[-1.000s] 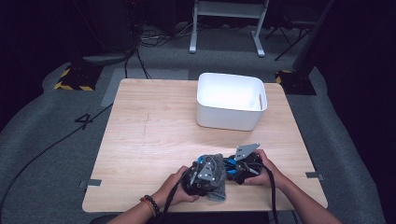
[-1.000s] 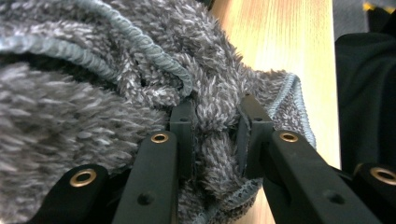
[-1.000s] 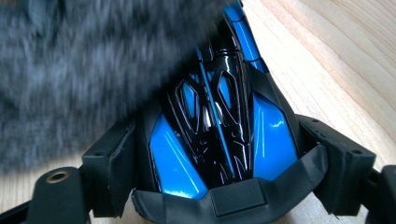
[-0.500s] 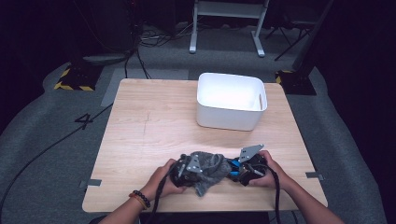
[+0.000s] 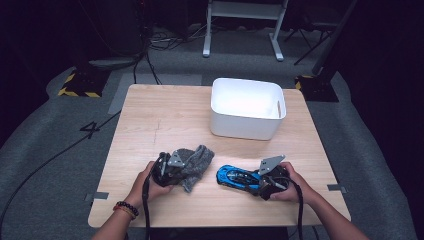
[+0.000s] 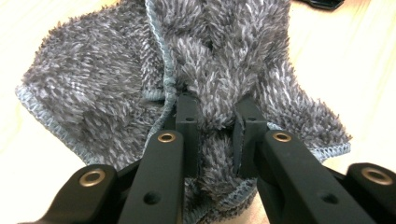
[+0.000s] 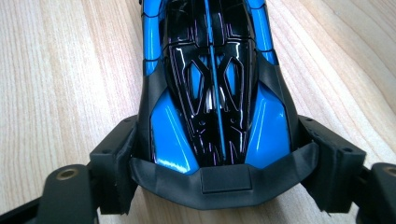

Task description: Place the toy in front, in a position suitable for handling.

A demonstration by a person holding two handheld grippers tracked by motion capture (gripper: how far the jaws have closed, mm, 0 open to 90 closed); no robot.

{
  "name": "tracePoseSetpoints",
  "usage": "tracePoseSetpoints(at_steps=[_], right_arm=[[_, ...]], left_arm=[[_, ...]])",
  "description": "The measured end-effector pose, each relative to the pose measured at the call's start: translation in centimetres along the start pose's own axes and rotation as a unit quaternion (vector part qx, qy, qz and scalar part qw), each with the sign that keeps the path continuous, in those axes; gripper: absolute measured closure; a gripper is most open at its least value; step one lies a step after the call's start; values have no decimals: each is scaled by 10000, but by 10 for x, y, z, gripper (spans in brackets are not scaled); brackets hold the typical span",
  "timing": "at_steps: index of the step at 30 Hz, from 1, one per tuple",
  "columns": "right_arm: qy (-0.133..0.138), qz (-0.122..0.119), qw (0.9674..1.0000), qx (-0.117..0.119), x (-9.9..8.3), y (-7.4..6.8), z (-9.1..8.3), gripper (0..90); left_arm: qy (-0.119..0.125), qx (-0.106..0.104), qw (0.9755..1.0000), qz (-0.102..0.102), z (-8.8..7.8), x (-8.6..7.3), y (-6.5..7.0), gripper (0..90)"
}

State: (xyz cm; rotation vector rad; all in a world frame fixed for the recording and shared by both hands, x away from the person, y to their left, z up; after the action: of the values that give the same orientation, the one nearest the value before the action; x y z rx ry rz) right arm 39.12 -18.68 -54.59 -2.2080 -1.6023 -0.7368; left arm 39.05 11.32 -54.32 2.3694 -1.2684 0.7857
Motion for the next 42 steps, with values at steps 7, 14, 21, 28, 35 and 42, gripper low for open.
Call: tracePoseSetpoints(at_steps=[7,14,21,28,35,42], right_arm=[[-18,-103,9999,42,3,0,-4,238],[397,-69,9991,129,24,-1,-17,194],[375,-191,9991,41,48,-2,-11,200],[192,-350,9991,146,68,-8,12,213],[73,-289,9994,169,81,-8,29,198],[-209,-239,9995,61,84,-6,43,197]], left_arm=[[135,-125,9998,-57,1,1,5,678],[213,-250,9994,-72,5,6,9,513],[201,-285,9992,-171,11,10,9,349],[122,-123,9998,-27,14,9,11,300],[160,-165,9997,-25,14,8,10,299],[168,-166,9997,-28,14,9,10,294]])
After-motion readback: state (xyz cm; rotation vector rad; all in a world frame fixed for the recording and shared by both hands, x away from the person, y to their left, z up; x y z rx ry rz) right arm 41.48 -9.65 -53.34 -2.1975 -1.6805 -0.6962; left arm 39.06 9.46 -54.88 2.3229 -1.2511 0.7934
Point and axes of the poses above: each handheld gripper's, and its own axes: z roughly forward along the jaws, x roughly out of its top, y roughly to its right, the point moved 7 cm from there along z, roughly forward along the jaws, and after that the axes turned 2 degrees about -x, right-handed, at the moved point
